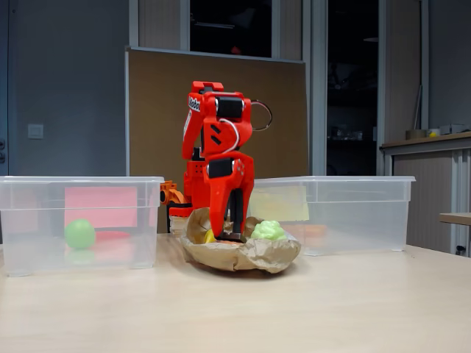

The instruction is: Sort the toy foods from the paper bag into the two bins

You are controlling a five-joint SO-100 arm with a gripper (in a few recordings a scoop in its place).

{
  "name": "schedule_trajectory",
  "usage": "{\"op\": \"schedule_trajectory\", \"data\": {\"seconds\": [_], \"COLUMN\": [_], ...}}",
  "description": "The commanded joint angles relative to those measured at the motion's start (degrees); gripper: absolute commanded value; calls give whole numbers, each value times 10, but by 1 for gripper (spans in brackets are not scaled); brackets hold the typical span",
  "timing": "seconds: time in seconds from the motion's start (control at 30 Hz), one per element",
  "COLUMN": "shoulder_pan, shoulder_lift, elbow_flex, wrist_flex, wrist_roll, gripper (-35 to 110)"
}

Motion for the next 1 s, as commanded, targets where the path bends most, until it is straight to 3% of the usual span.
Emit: {"op": "schedule_trajectory", "data": {"seconds": [0.0,0.43,0.63,0.97], "shoulder_pan": [-15,-22,-16,-25], "shoulder_lift": [8,18,58,142], "elbow_flex": [8,28,27,25], "wrist_flex": [-5,-20,22,116], "wrist_roll": [25,52,84,131], "gripper": [25,10,0,0]}}
